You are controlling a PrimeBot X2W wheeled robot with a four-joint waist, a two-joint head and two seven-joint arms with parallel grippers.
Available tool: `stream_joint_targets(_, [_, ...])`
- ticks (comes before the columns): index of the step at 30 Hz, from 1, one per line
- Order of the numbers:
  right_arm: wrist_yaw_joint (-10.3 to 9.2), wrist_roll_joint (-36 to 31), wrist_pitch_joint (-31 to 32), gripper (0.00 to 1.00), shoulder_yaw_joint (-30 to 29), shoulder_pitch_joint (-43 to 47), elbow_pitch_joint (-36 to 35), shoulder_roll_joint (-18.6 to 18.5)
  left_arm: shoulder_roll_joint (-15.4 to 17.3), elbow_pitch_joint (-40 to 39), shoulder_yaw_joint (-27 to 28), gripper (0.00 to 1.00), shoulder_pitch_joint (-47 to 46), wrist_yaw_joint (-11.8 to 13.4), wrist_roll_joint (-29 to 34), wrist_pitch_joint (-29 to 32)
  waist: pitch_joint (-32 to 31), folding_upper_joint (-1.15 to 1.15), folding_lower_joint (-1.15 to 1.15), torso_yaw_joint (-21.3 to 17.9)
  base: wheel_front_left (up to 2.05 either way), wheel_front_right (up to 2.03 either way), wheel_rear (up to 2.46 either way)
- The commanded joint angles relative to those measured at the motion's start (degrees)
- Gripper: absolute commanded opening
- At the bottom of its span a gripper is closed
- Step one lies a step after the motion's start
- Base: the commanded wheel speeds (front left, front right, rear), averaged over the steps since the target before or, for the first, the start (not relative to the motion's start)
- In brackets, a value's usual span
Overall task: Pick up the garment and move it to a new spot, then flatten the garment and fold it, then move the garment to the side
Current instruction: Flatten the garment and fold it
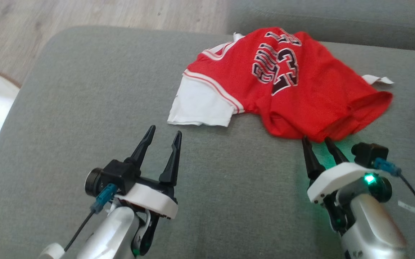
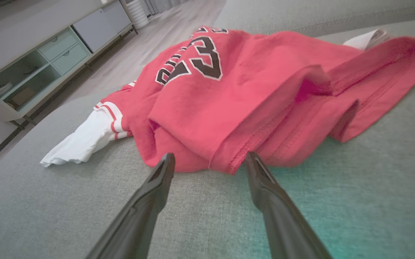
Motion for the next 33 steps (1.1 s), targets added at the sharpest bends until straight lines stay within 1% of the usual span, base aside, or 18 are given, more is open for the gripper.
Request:
stream_joint_targets(1, [-0.04,0.5,-0.6,1.0,1.0,-3.0,-0.2,0.1,0.4,-1.4,1.7,1.0,-2.8,-0.1,0.0,-0.2,1.1,0.0,-0.01,1.2,0.0,0.0,0.0])
stream_joint_targets(5, [-0.04,0.9,-2.2,0.99,0.6,-6.6,4.5,0.1,0.3,-1.0,1.6,1.0,-3.5,-0.2,0.0,-0.4,1.8,0.0,-0.01,2.0,0.0,0.0,0.0])
stream_joint_targets(6, [-0.04,1.1,-2.6,0.54,0.7,-7.3,5.4,0.1,0.3,-0.8,1.6,1.0,-3.6,-0.2,0.0,-0.4,1.8,0.0,-0.01,2.1,0.0,0.0,0.0])
stream_joint_targets(7, [-0.04,1.2,-3.1,0.0,1.0,-7.8,6.3,0.1,0.3,-0.7,1.6,1.0,-3.7,-0.2,-0.1,-0.5,1.9,0.0,-0.01,2.2,0.0,0.0,0.0])
stream_joint_targets(15, [-0.04,-0.6,-7.1,0.0,1.2,-9.9,11.6,0.1,0.6,0.0,1.9,1.0,-3.5,0.0,-0.4,-0.8,0.7,0.0,-0.01,0.6,0.0,0.0,0.0])
stream_joint_targets(21, [-0.04,-3.8,-9.4,0.0,1.3,-9.8,11.3,0.1,0.8,0.2,2.0,1.0,-2.9,0.2,-0.6,-1.0,-1.3,0.0,-0.01,-1.2,0.0,0.0,0.0])
stream_joint_targets(26, [-0.04,-8.9,-10.6,0.0,-0.4,-7.3,7.2,-0.2,1.3,0.2,2.6,1.0,-1.5,0.7,-1.1,-1.2,-3.9,0.0,-0.01,-3.5,0.0,0.0,0.0])
stream_joint_targets(27, [-0.04,-11.3,-10.8,0.0,-1.0,-5.3,4.6,-0.5,1.4,0.3,2.8,1.0,-0.7,0.9,-1.3,-1.3,-5.0,0.0,-0.01,-4.6,0.0,0.0,0.0])
stream_joint_targets(30, [-0.04,-14.6,-10.9,0.0,-2.0,-1.6,-0.4,-0.6,1.5,0.5,4.3,1.0,0.8,2.2,-2.0,-1.4,-6.5,0.0,-0.01,-6.3,0.0,0.0,0.0])
stream_joint_targets(33, [-0.04,-16.1,-10.5,0.0,-3.7,2.7,-5.6,-0.4,1.7,0.1,5.5,1.0,2.1,2.8,-2.2,-1.6,-7.5,0.0,-0.01,-8.0,0.0,0.0,0.0])
